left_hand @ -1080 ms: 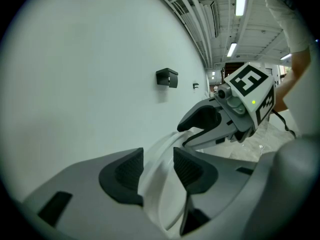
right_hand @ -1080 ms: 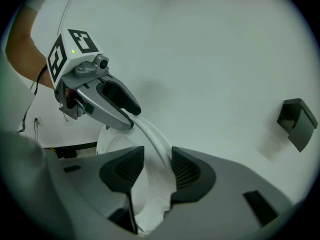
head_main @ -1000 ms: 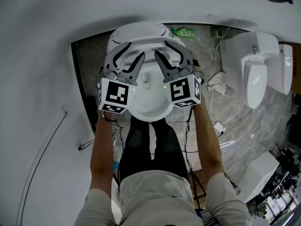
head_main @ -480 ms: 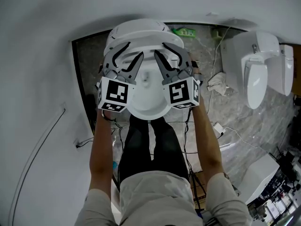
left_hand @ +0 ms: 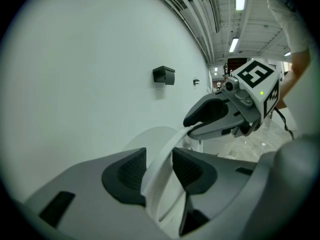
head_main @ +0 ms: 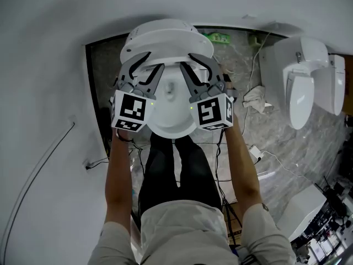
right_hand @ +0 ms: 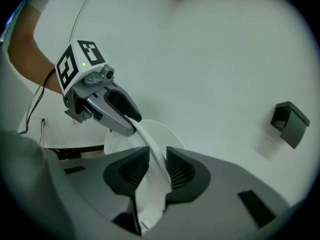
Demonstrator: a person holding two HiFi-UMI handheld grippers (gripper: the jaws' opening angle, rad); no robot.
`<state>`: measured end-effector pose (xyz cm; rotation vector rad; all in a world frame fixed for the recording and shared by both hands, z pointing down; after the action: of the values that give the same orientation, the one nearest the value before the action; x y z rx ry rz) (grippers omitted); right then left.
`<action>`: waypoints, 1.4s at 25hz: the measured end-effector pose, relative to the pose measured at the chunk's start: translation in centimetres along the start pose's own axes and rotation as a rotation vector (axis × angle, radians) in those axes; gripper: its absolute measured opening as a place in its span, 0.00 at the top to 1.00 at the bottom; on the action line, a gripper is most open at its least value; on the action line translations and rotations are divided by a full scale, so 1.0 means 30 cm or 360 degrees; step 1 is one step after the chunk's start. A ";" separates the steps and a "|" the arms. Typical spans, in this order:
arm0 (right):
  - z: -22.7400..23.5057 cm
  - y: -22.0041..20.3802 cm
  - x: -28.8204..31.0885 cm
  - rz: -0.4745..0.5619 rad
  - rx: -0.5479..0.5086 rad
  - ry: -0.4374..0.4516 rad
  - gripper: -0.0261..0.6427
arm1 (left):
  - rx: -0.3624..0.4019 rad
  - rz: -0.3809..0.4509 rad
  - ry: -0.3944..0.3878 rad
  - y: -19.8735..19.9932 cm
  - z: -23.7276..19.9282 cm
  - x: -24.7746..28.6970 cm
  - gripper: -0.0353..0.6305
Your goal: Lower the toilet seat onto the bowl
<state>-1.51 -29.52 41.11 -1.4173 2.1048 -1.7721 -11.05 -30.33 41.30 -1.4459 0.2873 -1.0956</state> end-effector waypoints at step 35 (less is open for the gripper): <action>-0.252 -0.068 -0.185 0.0045 -0.0143 0.0244 0.77 | -0.0029 -0.0063 0.0122 -0.127 0.251 -0.228 0.66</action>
<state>-1.29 -20.03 42.60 -1.3022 2.2947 -1.8531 -10.62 -19.60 43.03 -1.4329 0.3248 -1.1846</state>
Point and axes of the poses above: the fingertips, and each gripper's own axes: x forward along the fingers, z to its right, y out of its top, the point moved 3 cm from there along -x, backward along the fingers, and after that the axes turned 4 degrees about y, right-handed, at the moved point
